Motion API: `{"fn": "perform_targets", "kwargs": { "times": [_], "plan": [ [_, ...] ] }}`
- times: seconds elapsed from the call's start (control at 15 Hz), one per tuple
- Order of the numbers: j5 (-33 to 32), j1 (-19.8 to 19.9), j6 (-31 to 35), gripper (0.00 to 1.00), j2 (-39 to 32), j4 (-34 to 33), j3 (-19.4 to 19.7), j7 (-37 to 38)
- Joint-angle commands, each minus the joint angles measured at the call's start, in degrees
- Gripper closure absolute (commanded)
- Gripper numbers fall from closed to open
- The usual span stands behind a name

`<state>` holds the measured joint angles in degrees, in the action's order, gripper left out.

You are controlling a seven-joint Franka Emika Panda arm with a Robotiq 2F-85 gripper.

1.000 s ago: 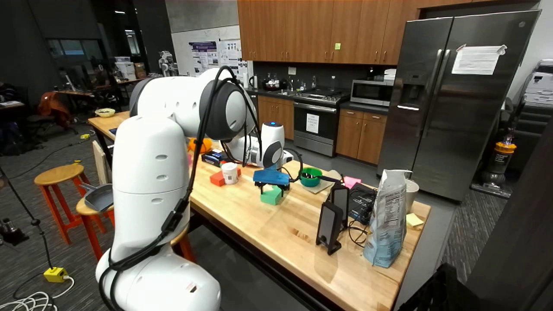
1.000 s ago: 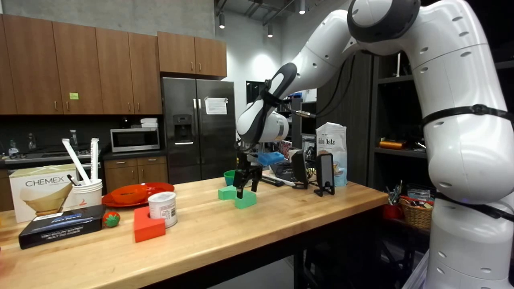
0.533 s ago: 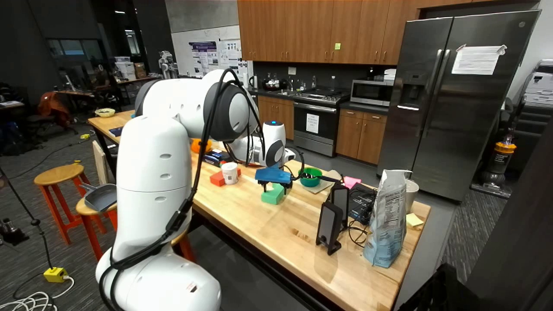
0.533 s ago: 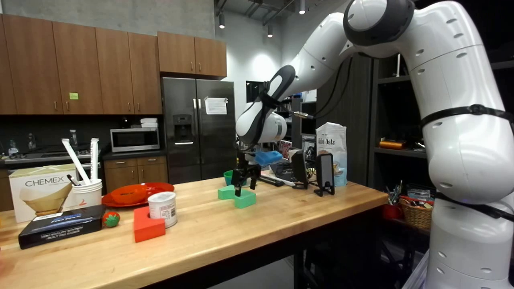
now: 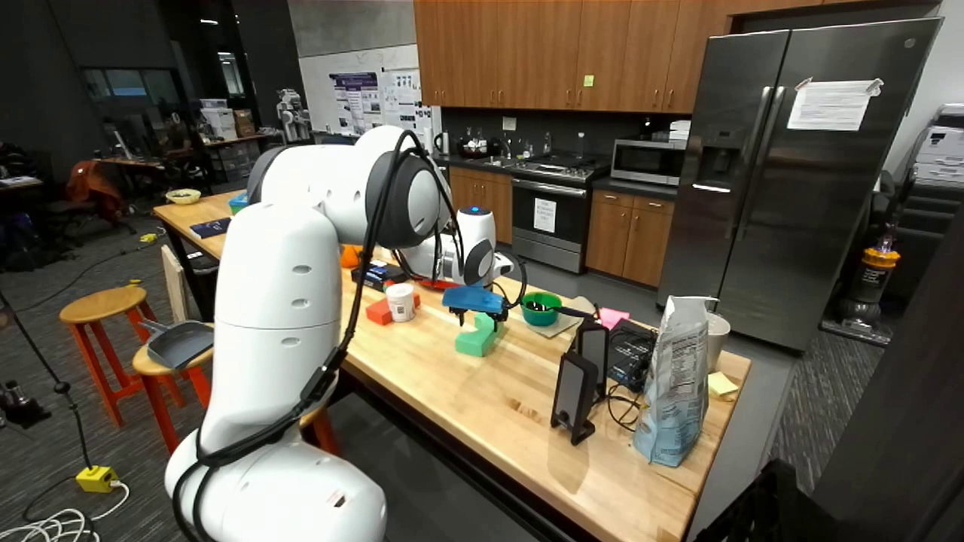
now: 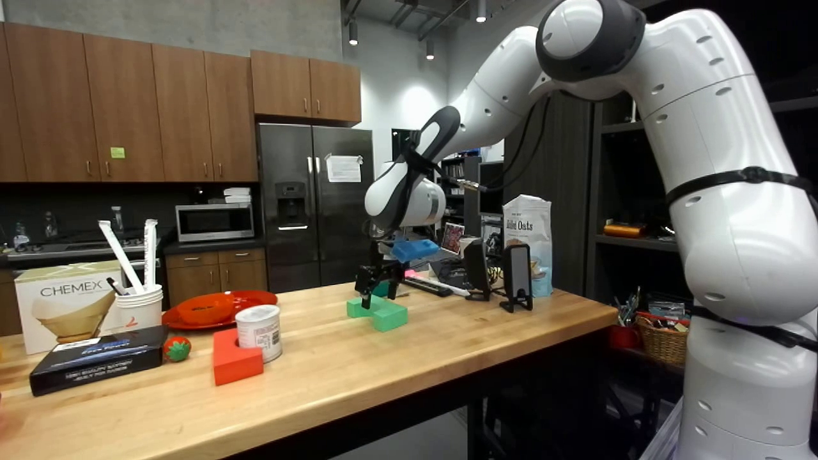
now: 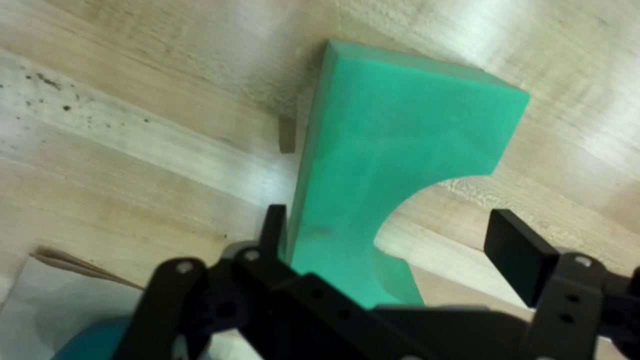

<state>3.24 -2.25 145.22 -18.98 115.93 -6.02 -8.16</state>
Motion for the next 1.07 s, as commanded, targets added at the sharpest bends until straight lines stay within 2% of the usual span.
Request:
{"fn": "perform_targets", "kwargs": {
  "times": [0.0,0.47,1.0],
  "plan": [
    [-2.2,-1.2,-1.4,0.0,-1.7,-2.6,1.1,2.8],
    [-3.5,-2.2,-1.4,0.0,-2.0,-0.4,0.9,3.5],
    [-2.1,-2.4,-2.4,0.0,-1.6,-0.1,-0.2,2.7]
  ]
}}
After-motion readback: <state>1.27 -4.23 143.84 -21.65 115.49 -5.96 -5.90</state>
